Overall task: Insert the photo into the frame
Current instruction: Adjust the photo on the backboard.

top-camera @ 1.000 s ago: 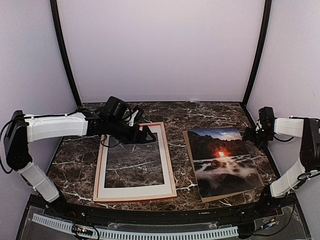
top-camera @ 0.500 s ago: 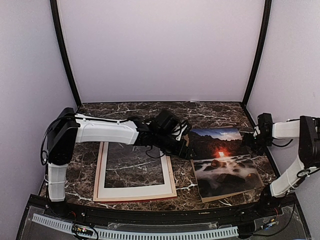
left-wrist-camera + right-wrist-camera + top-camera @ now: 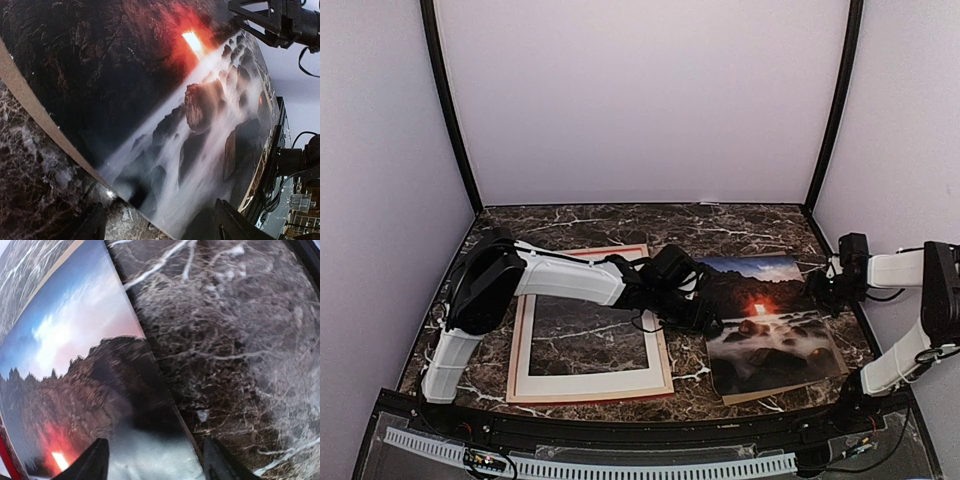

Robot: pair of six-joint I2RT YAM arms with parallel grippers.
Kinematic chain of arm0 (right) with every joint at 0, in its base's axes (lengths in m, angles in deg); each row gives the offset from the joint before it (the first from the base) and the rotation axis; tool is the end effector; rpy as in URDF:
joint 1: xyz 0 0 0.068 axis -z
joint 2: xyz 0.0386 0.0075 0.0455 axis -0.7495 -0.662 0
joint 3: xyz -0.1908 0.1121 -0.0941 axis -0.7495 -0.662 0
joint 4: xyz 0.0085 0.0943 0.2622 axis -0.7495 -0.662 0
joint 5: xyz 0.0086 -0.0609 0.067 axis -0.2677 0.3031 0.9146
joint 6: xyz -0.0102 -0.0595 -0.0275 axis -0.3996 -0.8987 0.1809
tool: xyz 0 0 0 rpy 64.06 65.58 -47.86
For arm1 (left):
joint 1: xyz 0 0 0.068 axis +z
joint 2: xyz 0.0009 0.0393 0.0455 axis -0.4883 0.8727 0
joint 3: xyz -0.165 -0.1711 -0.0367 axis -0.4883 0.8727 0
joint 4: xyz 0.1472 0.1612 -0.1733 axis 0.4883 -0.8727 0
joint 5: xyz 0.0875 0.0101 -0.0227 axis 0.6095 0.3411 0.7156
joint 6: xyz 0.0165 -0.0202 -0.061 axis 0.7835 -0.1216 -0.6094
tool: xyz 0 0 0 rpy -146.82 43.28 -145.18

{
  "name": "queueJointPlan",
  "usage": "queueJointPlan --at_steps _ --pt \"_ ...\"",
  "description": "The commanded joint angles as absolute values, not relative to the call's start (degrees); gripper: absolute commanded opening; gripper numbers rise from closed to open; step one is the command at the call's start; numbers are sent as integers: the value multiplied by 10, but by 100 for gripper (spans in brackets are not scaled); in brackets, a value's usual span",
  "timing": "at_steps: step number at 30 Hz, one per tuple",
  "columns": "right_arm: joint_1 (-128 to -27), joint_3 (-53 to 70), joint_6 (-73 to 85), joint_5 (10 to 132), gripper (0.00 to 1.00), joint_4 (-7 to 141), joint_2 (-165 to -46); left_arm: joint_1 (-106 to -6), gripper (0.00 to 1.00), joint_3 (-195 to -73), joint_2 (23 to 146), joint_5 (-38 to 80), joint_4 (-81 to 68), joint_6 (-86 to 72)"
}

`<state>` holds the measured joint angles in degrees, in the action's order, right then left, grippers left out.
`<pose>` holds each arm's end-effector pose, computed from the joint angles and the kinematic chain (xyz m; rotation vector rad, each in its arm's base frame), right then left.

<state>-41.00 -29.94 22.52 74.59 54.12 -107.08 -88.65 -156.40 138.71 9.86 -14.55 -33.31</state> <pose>0.2817 -0.0271 0.0870 0.6231 2.5366 0.3508 0.2443 -0.4478 0.1077 0.6750 2.4911 -1.1680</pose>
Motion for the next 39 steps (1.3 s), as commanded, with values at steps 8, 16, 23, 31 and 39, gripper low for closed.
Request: queueJointPlan --at_steps 8,16,23,31,39 --pt "-410 -324 232 815 41 529 -1033 -886 69 -1588 1406 129 -152 -374" --pt "-411 -333 236 836 34 525 -1008 -879 65 -1559 1400 120 -117 -406" --pt "-426 -352 255 838 35 536 -1000 -861 59 -1491 1375 76 7 -456" --pt "-496 -368 295 824 44 562 -1010 -837 59 -1463 1345 115 -23 -461" --pt "-512 -351 277 774 61 535 -1018 -835 65 -1460 1316 194 -101 -416"
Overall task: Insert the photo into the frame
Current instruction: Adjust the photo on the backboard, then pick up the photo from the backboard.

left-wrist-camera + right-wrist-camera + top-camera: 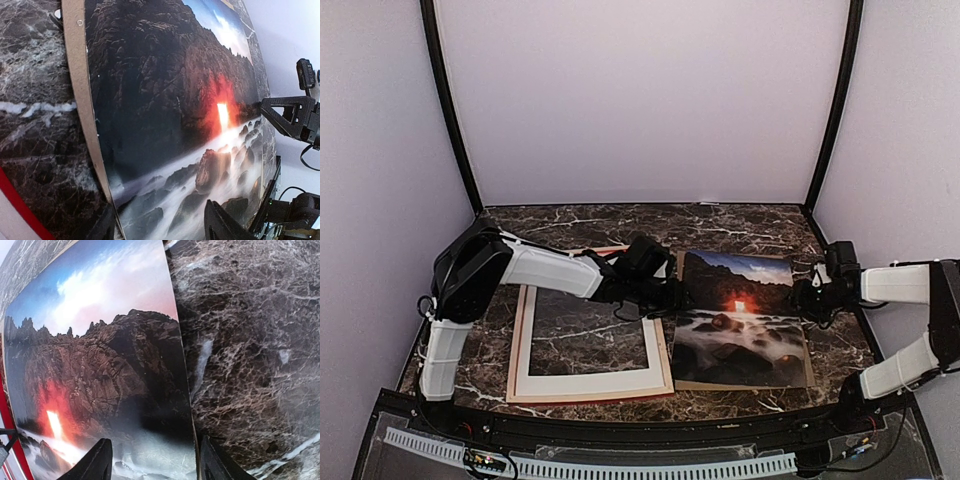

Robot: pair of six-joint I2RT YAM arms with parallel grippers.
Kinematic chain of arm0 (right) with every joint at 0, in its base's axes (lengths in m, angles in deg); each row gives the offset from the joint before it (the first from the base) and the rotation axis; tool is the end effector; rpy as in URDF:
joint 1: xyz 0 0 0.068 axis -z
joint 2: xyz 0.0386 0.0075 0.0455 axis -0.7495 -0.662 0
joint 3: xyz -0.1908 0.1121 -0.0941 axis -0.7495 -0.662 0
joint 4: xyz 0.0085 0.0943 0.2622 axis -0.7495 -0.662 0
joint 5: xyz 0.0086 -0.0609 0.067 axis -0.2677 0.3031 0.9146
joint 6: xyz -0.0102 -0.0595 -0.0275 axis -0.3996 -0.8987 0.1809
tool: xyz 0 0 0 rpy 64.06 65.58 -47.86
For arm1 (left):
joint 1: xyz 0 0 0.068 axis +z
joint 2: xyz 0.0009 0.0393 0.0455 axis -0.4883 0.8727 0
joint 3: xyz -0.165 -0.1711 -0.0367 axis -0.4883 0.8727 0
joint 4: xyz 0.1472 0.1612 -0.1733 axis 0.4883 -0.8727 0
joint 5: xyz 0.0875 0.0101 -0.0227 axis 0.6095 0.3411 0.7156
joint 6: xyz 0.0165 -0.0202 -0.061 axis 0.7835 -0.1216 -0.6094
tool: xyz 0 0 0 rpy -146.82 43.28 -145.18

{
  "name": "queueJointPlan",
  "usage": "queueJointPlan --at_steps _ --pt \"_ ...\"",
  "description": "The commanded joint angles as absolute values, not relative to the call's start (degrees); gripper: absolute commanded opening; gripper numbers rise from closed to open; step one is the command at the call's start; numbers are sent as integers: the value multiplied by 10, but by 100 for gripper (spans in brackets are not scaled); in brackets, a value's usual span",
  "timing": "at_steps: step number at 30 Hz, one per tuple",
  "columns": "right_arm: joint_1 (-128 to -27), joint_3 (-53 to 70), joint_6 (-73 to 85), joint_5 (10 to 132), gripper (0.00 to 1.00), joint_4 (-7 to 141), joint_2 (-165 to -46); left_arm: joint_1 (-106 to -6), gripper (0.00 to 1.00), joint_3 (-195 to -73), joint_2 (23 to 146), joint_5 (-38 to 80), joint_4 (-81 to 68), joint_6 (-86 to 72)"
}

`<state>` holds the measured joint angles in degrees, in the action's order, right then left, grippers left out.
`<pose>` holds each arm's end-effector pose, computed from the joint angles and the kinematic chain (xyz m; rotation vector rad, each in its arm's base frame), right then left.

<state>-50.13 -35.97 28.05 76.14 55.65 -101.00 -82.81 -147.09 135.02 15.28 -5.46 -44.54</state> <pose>0.2612 0.0188 0.0850 0.5290 2.5571 0.4793 0.2823 -0.4041 0.0977 0.2466 2.4995 -1.1538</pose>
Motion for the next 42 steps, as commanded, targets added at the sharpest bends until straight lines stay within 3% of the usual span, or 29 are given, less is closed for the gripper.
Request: queueJointPlan --at_steps 1,13,29,42 --pt "-513 -347 274 769 62 532 -1020 -835 65 -1460 1316 199 -104 -413" --pt "-539 -328 257 729 69 481 -1000 -840 75 -1468 1318 235 -151 -382" --pt "-618 -356 339 601 78 446 -936 -856 74 -1452 1323 219 -144 -387" --pt "-654 -394 374 621 76 436 -903 -856 76 -1454 1323 224 -141 -382"
